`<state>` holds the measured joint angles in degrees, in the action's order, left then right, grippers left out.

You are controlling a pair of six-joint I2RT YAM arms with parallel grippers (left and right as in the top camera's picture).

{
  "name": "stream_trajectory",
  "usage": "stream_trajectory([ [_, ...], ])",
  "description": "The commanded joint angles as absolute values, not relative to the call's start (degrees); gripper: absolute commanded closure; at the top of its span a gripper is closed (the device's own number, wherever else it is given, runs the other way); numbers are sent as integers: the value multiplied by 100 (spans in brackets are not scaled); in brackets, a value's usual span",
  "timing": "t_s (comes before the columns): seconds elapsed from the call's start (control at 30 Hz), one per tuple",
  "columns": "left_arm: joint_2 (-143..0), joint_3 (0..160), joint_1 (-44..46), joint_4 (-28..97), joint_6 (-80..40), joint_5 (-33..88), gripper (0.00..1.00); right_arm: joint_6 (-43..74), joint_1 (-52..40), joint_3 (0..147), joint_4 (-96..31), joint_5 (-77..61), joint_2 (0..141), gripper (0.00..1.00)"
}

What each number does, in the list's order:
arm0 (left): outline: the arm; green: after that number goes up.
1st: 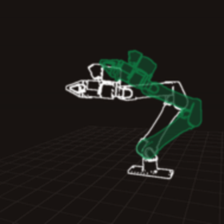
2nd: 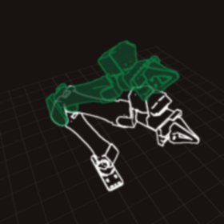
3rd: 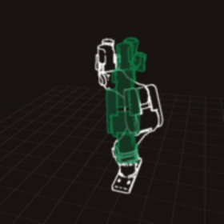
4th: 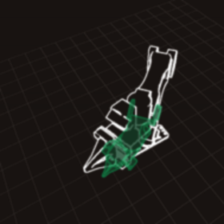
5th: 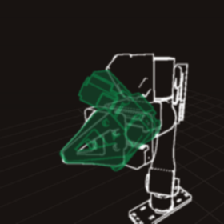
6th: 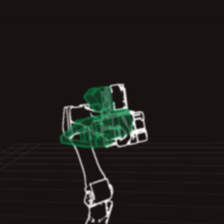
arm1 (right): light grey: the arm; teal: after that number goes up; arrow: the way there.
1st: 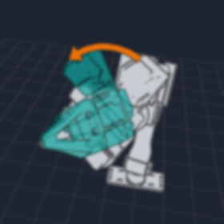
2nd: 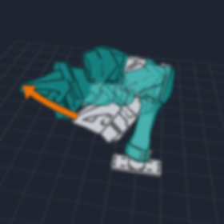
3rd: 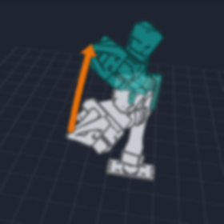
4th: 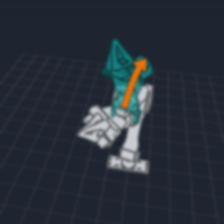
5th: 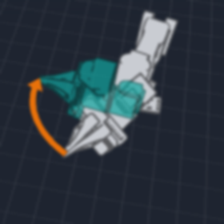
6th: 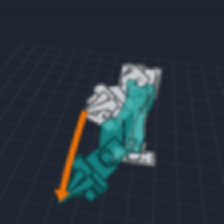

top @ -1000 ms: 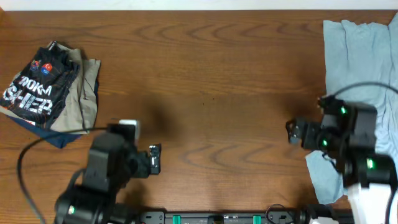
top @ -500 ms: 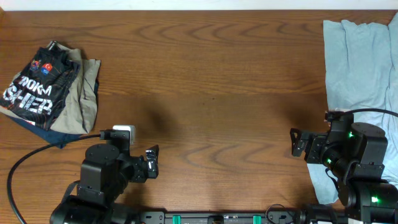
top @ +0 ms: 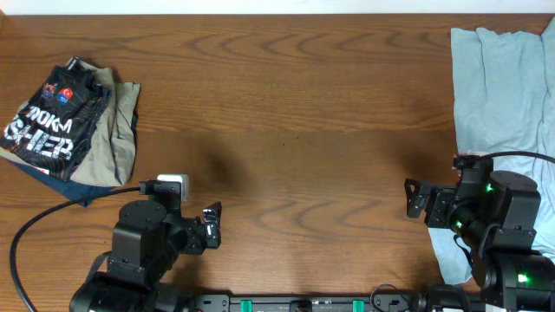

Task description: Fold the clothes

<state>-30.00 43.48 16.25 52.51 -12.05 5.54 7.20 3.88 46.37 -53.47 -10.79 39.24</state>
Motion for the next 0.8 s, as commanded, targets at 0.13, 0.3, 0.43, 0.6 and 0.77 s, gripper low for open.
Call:
stream_trajectory([
  [0.13, -2985, 4298, 1647, 5264, -1258, 443, 2, 351, 314, 4313, -4748, -930, 3555, 1],
  [0.3, -2985, 4298, 1647, 5264, -1258, 443, 2, 47, 25, 3201, -3282, -941, 2633, 1],
  [0.43, -2985, 4298, 1647, 5264, -1258, 443, 2, 10, -161, 2043, -1959, -873, 1621, 1],
  [0.6, -2985, 4298, 1647, 5264, -1258, 443, 2, -10, -268, 869, -576, -655, 469, 1],
  [0.77, -2985, 4298, 1647, 5264, -1258, 443, 2, -217, -325, 211, 163, -386, 27, 1],
])
